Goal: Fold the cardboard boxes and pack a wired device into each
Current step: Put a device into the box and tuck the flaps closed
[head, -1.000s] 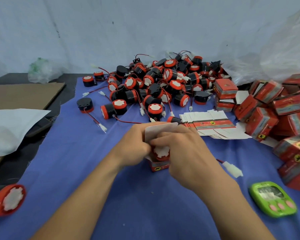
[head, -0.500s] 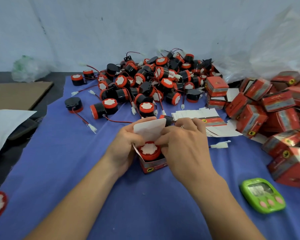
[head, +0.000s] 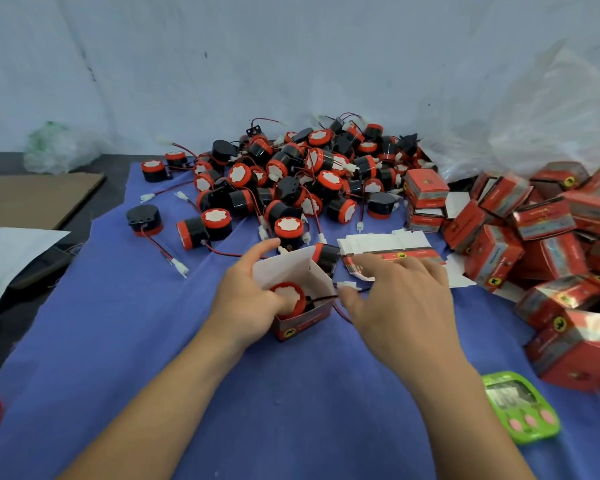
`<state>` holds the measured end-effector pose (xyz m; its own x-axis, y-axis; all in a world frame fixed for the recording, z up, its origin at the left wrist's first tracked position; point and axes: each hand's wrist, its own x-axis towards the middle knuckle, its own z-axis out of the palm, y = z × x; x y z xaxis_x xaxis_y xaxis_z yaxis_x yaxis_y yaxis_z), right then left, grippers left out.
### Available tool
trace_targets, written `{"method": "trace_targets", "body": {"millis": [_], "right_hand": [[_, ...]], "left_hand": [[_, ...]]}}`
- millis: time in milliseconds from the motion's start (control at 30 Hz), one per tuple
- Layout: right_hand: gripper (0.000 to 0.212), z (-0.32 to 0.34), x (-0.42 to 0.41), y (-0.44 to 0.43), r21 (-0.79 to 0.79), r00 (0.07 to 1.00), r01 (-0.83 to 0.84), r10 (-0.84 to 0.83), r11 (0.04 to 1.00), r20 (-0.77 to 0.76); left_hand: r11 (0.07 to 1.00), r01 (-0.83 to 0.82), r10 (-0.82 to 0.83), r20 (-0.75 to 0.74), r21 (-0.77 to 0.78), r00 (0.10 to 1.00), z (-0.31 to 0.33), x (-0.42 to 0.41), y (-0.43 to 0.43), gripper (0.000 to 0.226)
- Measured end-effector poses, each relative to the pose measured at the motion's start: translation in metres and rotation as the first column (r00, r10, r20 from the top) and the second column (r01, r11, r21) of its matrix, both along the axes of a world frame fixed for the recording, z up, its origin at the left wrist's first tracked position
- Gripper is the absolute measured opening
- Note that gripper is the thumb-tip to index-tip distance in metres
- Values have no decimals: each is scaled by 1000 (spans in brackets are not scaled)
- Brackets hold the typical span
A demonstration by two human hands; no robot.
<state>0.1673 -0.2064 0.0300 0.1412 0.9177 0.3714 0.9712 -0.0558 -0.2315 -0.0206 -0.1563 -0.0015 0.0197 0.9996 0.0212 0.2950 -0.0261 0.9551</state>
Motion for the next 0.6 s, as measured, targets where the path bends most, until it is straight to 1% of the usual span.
{"method": "trace_targets", "body": {"millis": [33,67,100,133,167,200,233,267,300,333,400,433,533,600], "right_hand": [[26,1,4,0,-49,999,42,-42,998,13],[23,1,7,0,-73,998,55,-58,996,-31],[20,1,9,0,-93,992,41,-51,995,-113],[16,1,9,0,-91,973,-3,-18,996,-231],[11,1,9,0,-73,937,-63,33,995,-349],[11,1,7,1,-45,900,-123,92,991,-426],[13,1,4,1,-19,873,-180,150,984,-464],[14,0,1,0,-2,856,-229,201,973,-476],[15,-1,-3,-1,8,843,-268,239,963,-481],[16,-2,-7,-1,13,833,-298,266,955,-486],[22,-7,-11,-2,21,810,-342,306,939,-500],[26,-8,-13,-3,19,798,-364,323,931,-509],[33,-9,-16,-3,36,768,-421,377,906,-518],[28,-11,-19,-2,115,800,-365,375,924,-468]], "left_hand": [[1000,10,-10,-32,7,999,1,-3,1,67],[999,29,-28,-57,15,998,2,-6,2,61],[998,47,-45,-89,29,995,2,-8,3,56],[997,54,-47,-130,53,990,2,-9,2,54],[996,35,-19,-185,84,983,2,-9,1,54],[992,-17,48,-246,128,968,2,-8,0,60],[978,-90,142,-289,187,947,1,-5,-3,73],[954,-163,236,-296,250,925,-1,-2,-6,85],[927,-226,308,-266,298,913,-4,3,-10,92],[909,-274,346,-202,313,916,-8,9,-13,93],[910,-341,358,-34,234,933,-15,21,-18,85],[921,-345,347,22,182,938,-20,25,-18,77],[957,-273,267,65,101,961,-29,28,-10,47],[976,-201,195,76,78,978,-29,25,-3,40]]}}
